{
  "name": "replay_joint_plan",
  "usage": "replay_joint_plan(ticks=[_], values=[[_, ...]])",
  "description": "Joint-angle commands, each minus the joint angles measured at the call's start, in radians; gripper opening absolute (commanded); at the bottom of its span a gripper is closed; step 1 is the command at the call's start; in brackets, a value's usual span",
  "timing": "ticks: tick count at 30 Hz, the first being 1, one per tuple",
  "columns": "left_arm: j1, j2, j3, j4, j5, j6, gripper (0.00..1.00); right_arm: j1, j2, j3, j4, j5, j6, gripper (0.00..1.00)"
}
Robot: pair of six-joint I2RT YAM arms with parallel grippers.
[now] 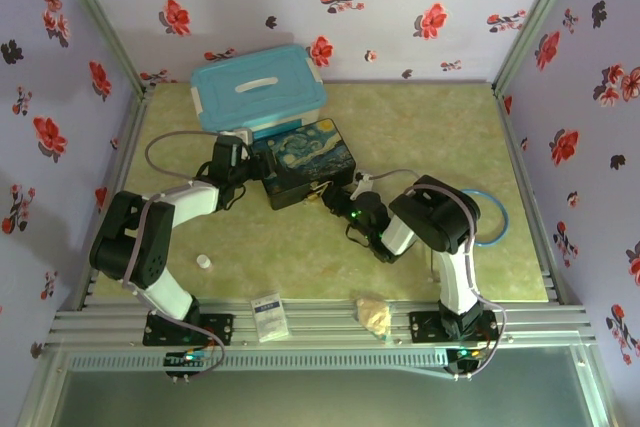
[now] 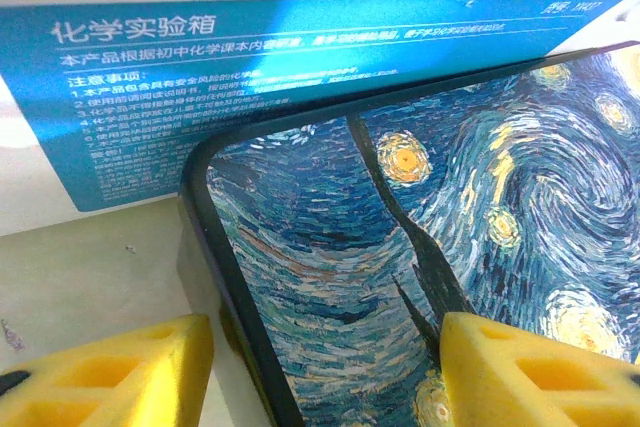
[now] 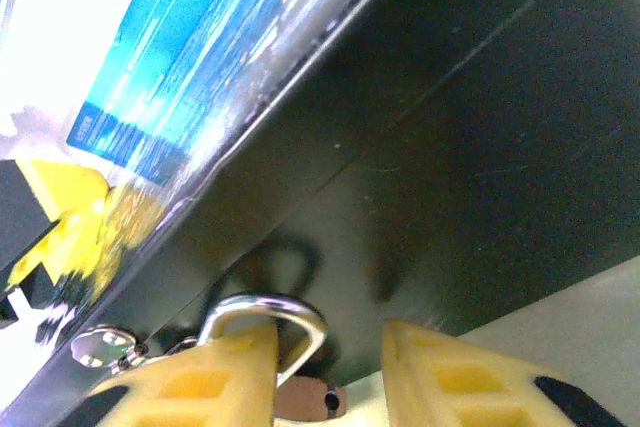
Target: Unlock the padlock with the key
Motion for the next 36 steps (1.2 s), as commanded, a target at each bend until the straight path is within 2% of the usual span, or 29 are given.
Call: replay_joint_plan(ticks=[1,8,14,19,24,33,36], values=[[0.007,0.05,-0.028,-0.188,-0.043,0.04,0.61,0.008,0.013,0.003,0.039,0.048,0.008,0.25],[0.007,0.054,-0.025,-0.189,-0.043,0.041,0.61,0.011,-0.003,-0.018,0.04,0.112,0.023,0.08],[0.006,0.057,-0.029,-0.186,-0.043,0.04,0.61,0.014,-0.002,-0.043,0.041,0.174,0.061,0.01],[0.006,0.056,-0.031,-0.188,-0.045,0.043,0.61,0.019,-0.005,-0.061,0.04,0.223,0.075,0.0],[0.009,0.058,-0.034,-0.186,-0.046,0.044,0.61,0.006,-0.012,-0.096,0.04,0.271,0.174,0.0],[0.012,0.068,-0.049,-0.166,-0.046,0.04,0.61,0.012,-0.035,-0.067,0.043,0.273,0.283,0.0],[0.012,0.073,-0.048,-0.165,-0.046,0.038,0.61,0.024,-0.035,-0.036,0.041,0.228,0.242,0.0]])
